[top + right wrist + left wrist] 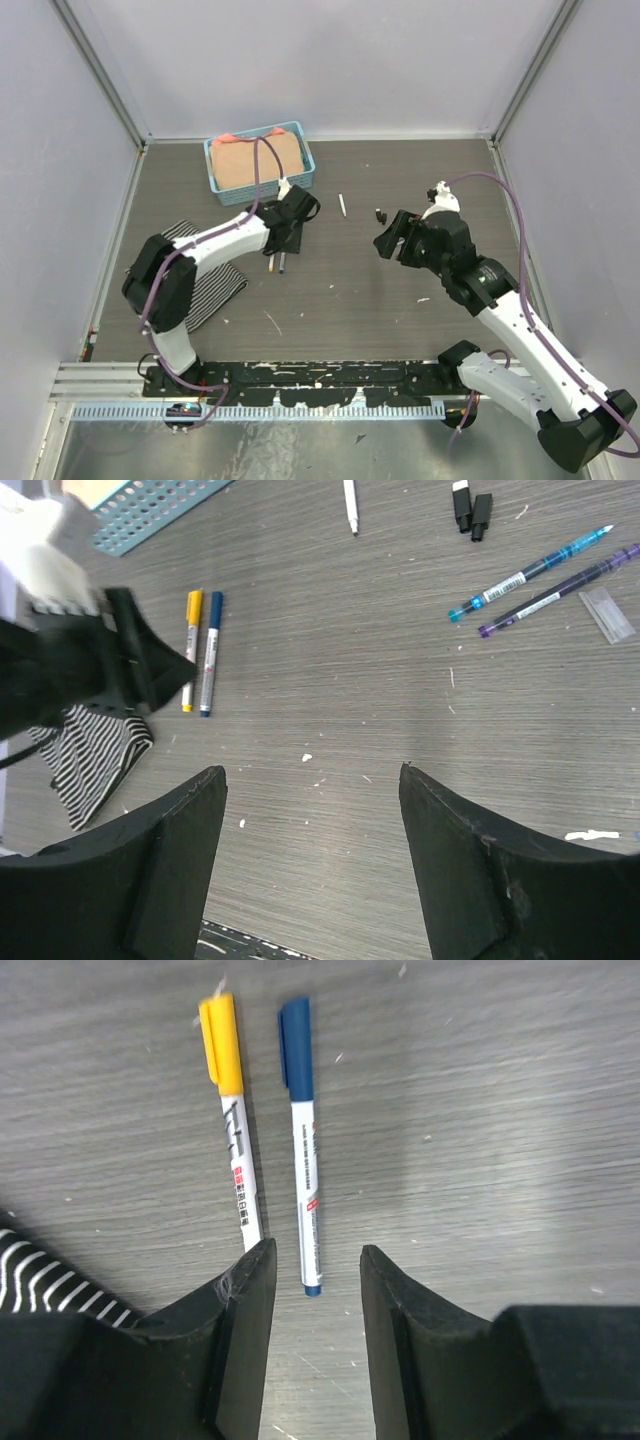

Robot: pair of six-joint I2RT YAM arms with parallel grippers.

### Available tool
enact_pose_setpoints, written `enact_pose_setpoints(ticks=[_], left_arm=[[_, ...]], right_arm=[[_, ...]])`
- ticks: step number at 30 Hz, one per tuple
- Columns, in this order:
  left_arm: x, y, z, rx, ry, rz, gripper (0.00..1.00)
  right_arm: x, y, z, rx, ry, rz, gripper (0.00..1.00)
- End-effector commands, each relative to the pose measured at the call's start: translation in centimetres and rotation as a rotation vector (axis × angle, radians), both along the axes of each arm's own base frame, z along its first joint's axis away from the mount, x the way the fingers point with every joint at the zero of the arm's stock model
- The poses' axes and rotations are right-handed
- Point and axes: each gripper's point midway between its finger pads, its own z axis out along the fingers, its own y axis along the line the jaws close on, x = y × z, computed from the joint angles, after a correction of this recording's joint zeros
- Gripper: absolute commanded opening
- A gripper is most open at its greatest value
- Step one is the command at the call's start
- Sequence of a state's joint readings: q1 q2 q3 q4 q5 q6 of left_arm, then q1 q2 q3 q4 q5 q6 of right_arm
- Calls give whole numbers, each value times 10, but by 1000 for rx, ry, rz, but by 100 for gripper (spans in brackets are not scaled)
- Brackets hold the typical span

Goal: Insert the pens into the pen caps
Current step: Place the pen at the center of the board.

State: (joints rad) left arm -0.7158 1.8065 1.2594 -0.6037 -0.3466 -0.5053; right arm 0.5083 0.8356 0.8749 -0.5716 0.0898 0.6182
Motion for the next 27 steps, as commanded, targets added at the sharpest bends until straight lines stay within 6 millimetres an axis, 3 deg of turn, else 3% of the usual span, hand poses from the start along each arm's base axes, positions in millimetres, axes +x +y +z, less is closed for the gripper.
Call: enact_pose_setpoints(ticks=[1, 10, 16, 22, 27], left_arm=[[7, -7, 63, -69, -90, -53, 48], [-14, 10, 98, -53, -13, -134, 62], [-23, 30, 103, 8, 16, -120, 66], [-30, 34, 121, -21, 6, -145, 67], [-31, 48, 137, 0, -78, -167, 82]], right_arm=[[13, -3, 8, -53, -31, -9, 75], [58, -7, -24, -136, 62, -54, 75], [88, -44, -52, -150, 132, -194, 74], [106, -61, -71, -170, 175, -253, 74], [119, -63, -81, -191, 196, -267, 71]])
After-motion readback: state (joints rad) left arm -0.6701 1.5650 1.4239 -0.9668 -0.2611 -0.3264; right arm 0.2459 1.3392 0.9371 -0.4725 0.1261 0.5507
